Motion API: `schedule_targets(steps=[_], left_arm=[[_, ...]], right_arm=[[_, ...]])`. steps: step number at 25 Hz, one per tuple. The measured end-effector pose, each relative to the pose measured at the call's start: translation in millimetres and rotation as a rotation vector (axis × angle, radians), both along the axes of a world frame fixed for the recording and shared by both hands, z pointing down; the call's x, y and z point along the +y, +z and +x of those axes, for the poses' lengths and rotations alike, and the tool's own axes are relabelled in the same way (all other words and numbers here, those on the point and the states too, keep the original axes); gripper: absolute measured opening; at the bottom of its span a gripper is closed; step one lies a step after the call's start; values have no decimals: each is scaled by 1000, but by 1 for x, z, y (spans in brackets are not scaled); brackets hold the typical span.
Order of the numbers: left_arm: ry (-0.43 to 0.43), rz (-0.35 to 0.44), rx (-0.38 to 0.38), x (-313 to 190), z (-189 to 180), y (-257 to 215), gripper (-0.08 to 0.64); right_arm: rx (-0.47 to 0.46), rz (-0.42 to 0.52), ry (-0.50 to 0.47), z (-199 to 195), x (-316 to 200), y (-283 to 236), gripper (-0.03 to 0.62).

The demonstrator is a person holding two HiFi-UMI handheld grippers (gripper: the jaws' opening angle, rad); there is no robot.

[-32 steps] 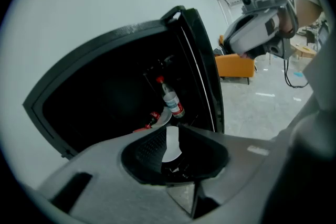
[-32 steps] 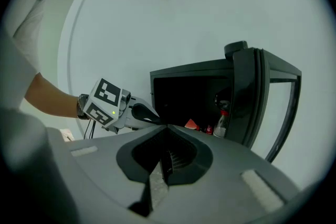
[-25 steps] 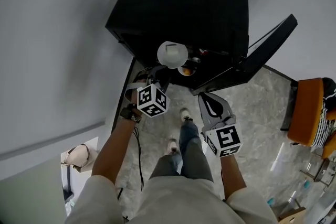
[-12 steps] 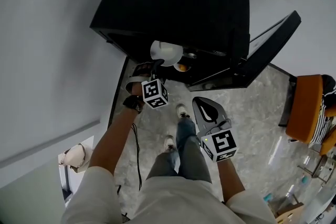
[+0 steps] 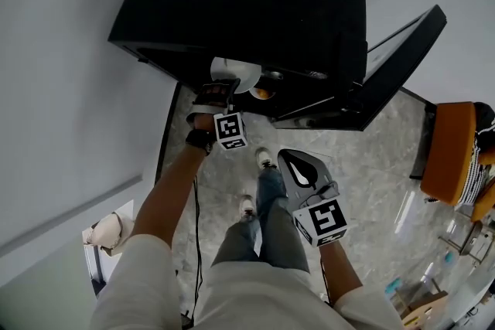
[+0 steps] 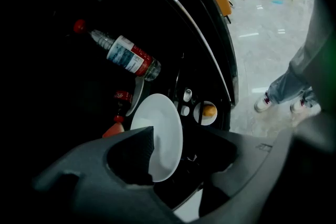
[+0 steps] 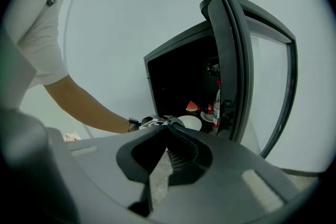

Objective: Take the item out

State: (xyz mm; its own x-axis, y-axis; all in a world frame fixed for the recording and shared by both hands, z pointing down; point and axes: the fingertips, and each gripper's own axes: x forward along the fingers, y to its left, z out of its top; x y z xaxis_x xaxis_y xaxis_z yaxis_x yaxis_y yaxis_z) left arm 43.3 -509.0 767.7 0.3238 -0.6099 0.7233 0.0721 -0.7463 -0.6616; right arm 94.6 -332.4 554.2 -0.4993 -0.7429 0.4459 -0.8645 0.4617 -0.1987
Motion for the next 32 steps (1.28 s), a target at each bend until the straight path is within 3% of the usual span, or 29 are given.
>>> schedule_targets(steps=[8, 14, 21, 27, 32], left_arm=[[-4, 53, -60, -15, -4, 17, 219], [-7, 171, -7, -21, -3, 8, 84], [12, 282, -24, -15, -9, 4, 46], [34, 349, 17, -9, -10, -19, 14], [42, 355, 9, -6, -18, -29, 14]], right_arm=[[-2, -15, 11, 6, 8, 11, 8], [-1, -28, 17, 10, 12, 16, 8], [6, -48, 44, 18, 15, 23, 8], [13, -52, 49, 18, 21, 26, 8], [15, -49, 52, 17, 29, 24, 8]])
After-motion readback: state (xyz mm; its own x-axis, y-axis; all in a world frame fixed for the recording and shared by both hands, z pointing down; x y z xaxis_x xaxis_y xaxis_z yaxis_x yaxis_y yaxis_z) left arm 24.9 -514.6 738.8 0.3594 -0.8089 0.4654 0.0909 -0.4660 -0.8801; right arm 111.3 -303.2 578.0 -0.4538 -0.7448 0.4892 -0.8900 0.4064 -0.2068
